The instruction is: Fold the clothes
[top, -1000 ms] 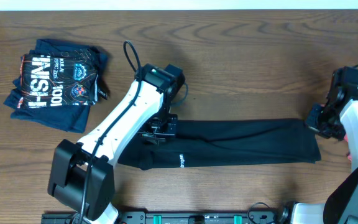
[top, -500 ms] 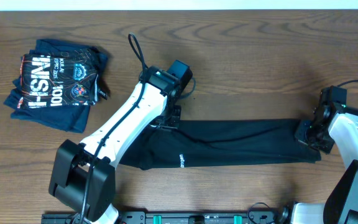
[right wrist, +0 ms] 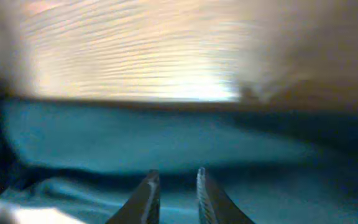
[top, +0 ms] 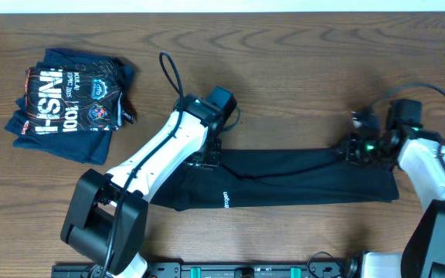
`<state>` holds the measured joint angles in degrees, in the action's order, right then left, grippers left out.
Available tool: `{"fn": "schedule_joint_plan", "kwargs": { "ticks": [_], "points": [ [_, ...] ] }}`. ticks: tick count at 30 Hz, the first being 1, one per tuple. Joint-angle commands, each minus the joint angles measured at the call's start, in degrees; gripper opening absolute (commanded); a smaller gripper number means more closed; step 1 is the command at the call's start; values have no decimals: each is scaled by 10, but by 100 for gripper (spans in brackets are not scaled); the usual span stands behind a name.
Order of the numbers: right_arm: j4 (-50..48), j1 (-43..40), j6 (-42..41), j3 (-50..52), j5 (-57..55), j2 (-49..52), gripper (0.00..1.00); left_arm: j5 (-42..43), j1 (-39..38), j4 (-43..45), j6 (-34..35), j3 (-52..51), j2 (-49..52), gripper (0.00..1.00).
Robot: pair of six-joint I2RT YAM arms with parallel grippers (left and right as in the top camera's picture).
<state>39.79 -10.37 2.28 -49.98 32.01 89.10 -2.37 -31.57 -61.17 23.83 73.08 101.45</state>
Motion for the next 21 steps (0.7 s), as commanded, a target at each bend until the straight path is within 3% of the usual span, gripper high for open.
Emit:
{"fn": "schedule_joint_plan", "kwargs": {
  "ticks": [1, 5, 12, 21],
  "points": [
    [-5, 33, 35, 2, 55, -6, 21, -11, 7, 29, 21, -33, -6, 41],
    [-4, 61, 36, 2, 56, -6, 22, -11, 27, 58, 54, -82, -5, 42],
    [-6, 125, 35, 2, 80, -6, 25, 18, 93, 68, 52, -128, -5, 59],
    [-52, 239, -18, 2, 92, -6, 33, 111, 139, 60, 17, -106, -28, 61]
  ]
}}
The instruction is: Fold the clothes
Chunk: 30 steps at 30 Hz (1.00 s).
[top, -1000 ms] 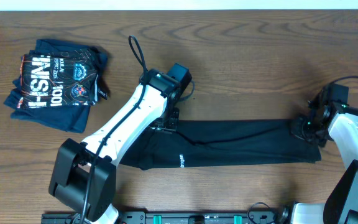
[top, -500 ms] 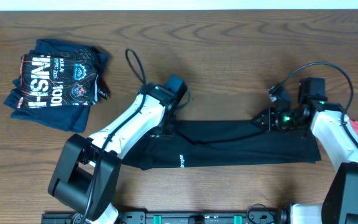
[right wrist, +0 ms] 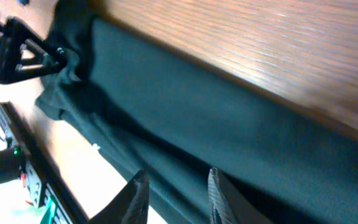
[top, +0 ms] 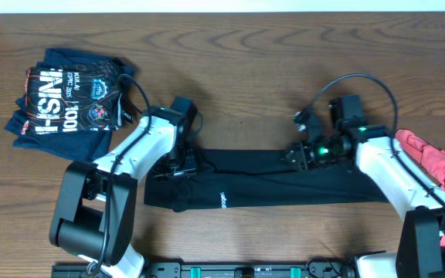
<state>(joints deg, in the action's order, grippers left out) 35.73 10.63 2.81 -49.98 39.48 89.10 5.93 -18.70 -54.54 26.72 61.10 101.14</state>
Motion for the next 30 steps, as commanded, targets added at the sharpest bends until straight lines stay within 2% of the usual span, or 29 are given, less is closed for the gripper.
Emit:
{"fn": "schedule_joint_plan", "kwargs": {
  "ticks": [1, 6, 9, 18, 23, 25, 26, 27, 28, 30],
  "points": [
    [-20, 41, -30, 2, 17, -6, 33, 31, 13, -7, -12, 15, -35, 61],
    [-71, 93, -70, 2, 9, 0, 36, 22, 26, -6, -5, 15, -109, 61],
    [-99, 112, -86, 2, 13, 18, 37, 1, 36, -6, 17, 15, -137, 65],
    [-184, 172, -109, -11, 91, 118, 49, -2, 43, 5, 21, 3, -129, 68],
    [-210, 204, -118, -29, 94, 158, 48, -2, 43, 5, 21, 0, -127, 68],
    [-217, 210, -121, -30, 94, 165, 35, -2, 43, 5, 21, 0, -127, 69],
    [-219, 210, -126, -30, 90, 166, 18, -2, 43, 5, 21, 0, -127, 68],
    [-218, 209, -139, -30, 79, 166, 8, -2, 43, 5, 21, 0, -127, 69],
    [-216, 206, -154, -30, 64, 166, 1, -2, 43, 5, 21, 0, -127, 69],
    [-202, 199, -189, -30, 24, 165, 1, -2, 43, 5, 21, -1, -127, 69]
  ]
}}
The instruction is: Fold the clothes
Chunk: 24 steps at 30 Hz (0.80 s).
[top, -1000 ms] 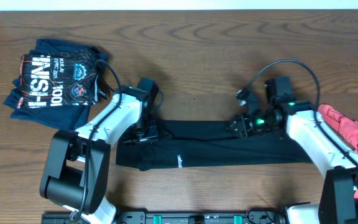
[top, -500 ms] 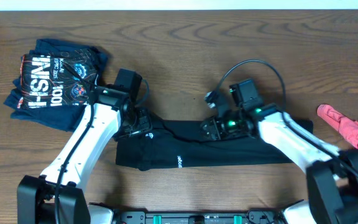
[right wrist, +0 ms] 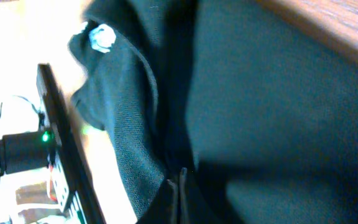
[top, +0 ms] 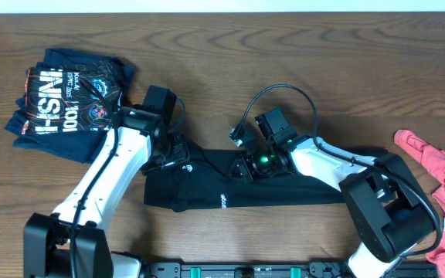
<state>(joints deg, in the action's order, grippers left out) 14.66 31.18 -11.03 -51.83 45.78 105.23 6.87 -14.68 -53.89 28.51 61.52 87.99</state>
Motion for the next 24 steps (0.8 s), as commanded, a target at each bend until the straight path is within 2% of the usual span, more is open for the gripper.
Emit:
{"fn": "schedule_joint_plan", "kwargs": {
  "ticks": [1, 5, 7, 10, 12, 16, 24],
  "points": [
    [21, -10, -64, -12, -62, 4, 1, -11, 3, -2, 3, -5, 4, 70],
    [110, -21, -126, -12, -217, 4, 1, -11, 3, -1, 3, -9, 4, 73],
    [120, -23, -138, -12, -234, 4, 1, -11, 3, 2, 3, -12, 4, 73],
    [116, -23, -138, -13, -230, 4, 1, -11, 1, 3, 3, -14, 4, 73],
    [108, -23, -107, -17, -189, 4, 1, -11, 0, 2, 3, -14, 4, 73],
    [106, -23, -52, -43, -94, -2, 20, -8, 0, 5, 3, -14, 4, 73],
    [107, -24, -41, -89, -65, -55, 24, 0, -2, 10, -4, -14, 4, 72]
  ]
}}
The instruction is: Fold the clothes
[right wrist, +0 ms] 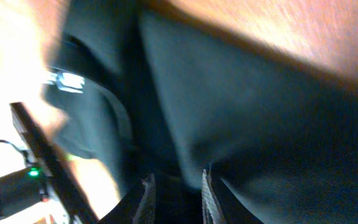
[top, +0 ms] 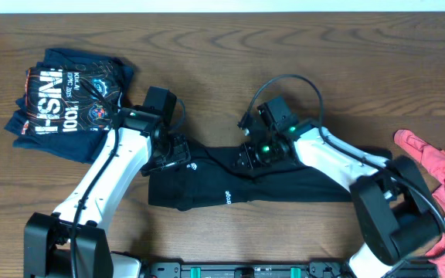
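Observation:
A long black garment [top: 307, 181] lies flat across the near middle of the table, with a small white logo near its front edge. My left gripper [top: 174, 154] is pressed onto the garment's left end; its black fingers merge with the cloth, so their state is unclear. My right gripper [top: 246, 158] rests on the garment's upper edge near the middle. The right wrist view shows the right gripper [right wrist: 176, 190] open, its fingers [right wrist: 207, 186] apart just over dark cloth, holding nothing.
A folded navy printed shirt [top: 68, 100] lies at the far left. A red garment [top: 443, 154] sits at the right edge. Black cables loop above both arms. Bare brown tabletop [top: 230, 46] stretches along the back.
My right gripper was shut on the black cloth and is now open, still near the garment's middle. The garment has shifted slightly to the right. The left gripper has stayed put.
First my right gripper was at the garment's right part and my left near its middle-left. Then both had moved left along the cloth, the right one open. Later the right gripper was at the garment's middle, shut on cloth. Now it stands open there.

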`<state>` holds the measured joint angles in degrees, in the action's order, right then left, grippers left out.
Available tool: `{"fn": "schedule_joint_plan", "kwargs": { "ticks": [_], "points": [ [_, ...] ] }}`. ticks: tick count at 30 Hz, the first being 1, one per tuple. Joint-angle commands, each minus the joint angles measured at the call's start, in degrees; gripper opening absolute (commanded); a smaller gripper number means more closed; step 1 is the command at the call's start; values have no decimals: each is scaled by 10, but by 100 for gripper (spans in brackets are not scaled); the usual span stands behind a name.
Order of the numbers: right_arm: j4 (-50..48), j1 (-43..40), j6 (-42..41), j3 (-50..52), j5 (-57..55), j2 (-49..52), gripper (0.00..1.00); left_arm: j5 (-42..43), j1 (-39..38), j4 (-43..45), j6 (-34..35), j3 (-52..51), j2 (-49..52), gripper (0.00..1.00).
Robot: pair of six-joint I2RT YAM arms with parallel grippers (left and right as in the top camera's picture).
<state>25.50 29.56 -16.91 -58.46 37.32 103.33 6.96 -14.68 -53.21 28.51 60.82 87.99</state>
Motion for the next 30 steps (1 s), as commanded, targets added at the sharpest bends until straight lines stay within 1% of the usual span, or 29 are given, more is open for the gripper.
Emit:
{"fn": "schedule_joint_plan", "kwargs": {
  "ticks": [1, 2, 5, 10, 14, 18, 22, 26, 30],
  "points": [
    [0, -8, 18, -24, 20, -40, 24, 0, -3, 6, -4, -7, 4, 70],
    [5, -8, 23, -26, 29, -44, 23, 1, -6, 9, -4, -7, 4, 66],
    [32, 0, 55, -26, 84, -44, 21, 1, -15, 13, -6, -7, 4, 63],
    [104, 31, 118, -26, 112, -33, 21, 1, -29, 21, -6, -7, 14, 63],
    [116, 51, 133, -24, 107, -29, 21, 1, -37, 28, -6, -7, 39, 63],
    [119, 55, 130, -16, 65, -25, 22, 1, -42, 30, -6, -7, 76, 63],
    [143, 51, 127, -8, 18, -11, 22, 1, -42, 30, -16, -7, 115, 64],
    [170, 41, 103, -7, -40, 18, 22, 1, -42, 30, -24, -7, 151, 71],
    [183, 19, 77, -7, -104, 49, 23, -10, -42, 19, -45, -7, 179, 72]
  ]
}}
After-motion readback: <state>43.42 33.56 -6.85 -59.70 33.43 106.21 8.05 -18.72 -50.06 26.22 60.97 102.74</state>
